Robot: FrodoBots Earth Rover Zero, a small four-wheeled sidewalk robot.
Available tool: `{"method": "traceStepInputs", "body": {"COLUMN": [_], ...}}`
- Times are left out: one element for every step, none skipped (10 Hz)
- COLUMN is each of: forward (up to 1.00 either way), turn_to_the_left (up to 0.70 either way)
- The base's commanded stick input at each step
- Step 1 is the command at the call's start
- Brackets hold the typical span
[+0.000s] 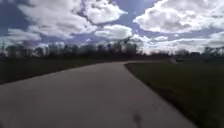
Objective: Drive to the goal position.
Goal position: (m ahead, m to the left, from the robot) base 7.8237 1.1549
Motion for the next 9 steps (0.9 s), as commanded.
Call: {"method": "traceStepInputs", "body": {"forward": [1.00,1.00,1.00,1.00,1.00,1.00,1.00,1.00,1.00], "turn_to_the_left": [0.00,0.00,0.00,0.00,0.00,0.00,0.00,0.00,-0.10]}}
